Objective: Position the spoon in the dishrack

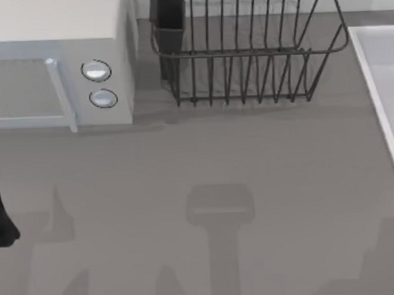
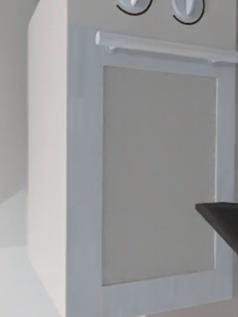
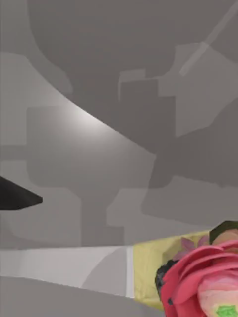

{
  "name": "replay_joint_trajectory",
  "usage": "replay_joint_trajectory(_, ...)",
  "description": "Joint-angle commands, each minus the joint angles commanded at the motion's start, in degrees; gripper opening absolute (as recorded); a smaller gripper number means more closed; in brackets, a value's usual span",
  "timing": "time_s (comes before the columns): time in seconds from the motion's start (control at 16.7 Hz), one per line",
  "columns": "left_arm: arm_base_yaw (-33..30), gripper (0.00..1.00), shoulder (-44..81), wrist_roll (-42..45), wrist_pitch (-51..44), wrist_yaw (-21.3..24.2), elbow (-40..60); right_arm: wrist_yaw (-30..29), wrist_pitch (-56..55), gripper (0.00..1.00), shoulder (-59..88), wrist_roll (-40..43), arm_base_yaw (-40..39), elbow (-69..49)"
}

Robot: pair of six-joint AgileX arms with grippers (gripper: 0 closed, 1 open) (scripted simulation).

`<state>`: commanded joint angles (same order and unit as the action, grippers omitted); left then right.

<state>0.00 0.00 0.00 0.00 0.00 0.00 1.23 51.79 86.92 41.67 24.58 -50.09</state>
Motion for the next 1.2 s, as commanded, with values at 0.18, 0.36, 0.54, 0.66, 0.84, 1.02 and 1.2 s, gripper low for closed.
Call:
replay_joint_trajectory(0.18,0.0,1.00,0.0,0.0,0.0,0.0,0.0,0.0,14.1,0.00,-2.1,0.3,0.2,-9.8)
replay_joint_trajectory(0.36,0.0,1.00,0.0,0.0,0.0,0.0,0.0,0.0,26.5,0.00,-4.6,0.3,0.3,-19.0)
replay_joint_trajectory(0.54,0.0,1.00,0.0,0.0,0.0,0.0,0.0,0.0,33.7,0.00,-7.2,0.0,0.2,-25.6)
replay_joint_trajectory(0.66,0.0,1.00,0.0,0.0,0.0,0.0,0.0,0.0,35.4,0.00,-8.1,-0.1,0.2,-27.3)
replay_joint_trajectory(0.84,0.0,1.00,0.0,0.0,0.0,0.0,0.0,0.0,35.5,0.00,-8.1,-0.1,0.2,-27.4)
replay_joint_trajectory(1.02,0.0,1.00,0.0,0.0,0.0,0.0,0.0,-0.6,34.8,0.00,-7.8,-0.6,-0.6,-27.4)
replay_joint_trajectory(1.2,0.0,1.00,0.0,0.0,0.0,0.0,0.0,-5.0,30.0,0.00,-7.0,-3.4,-5.8,-28.5)
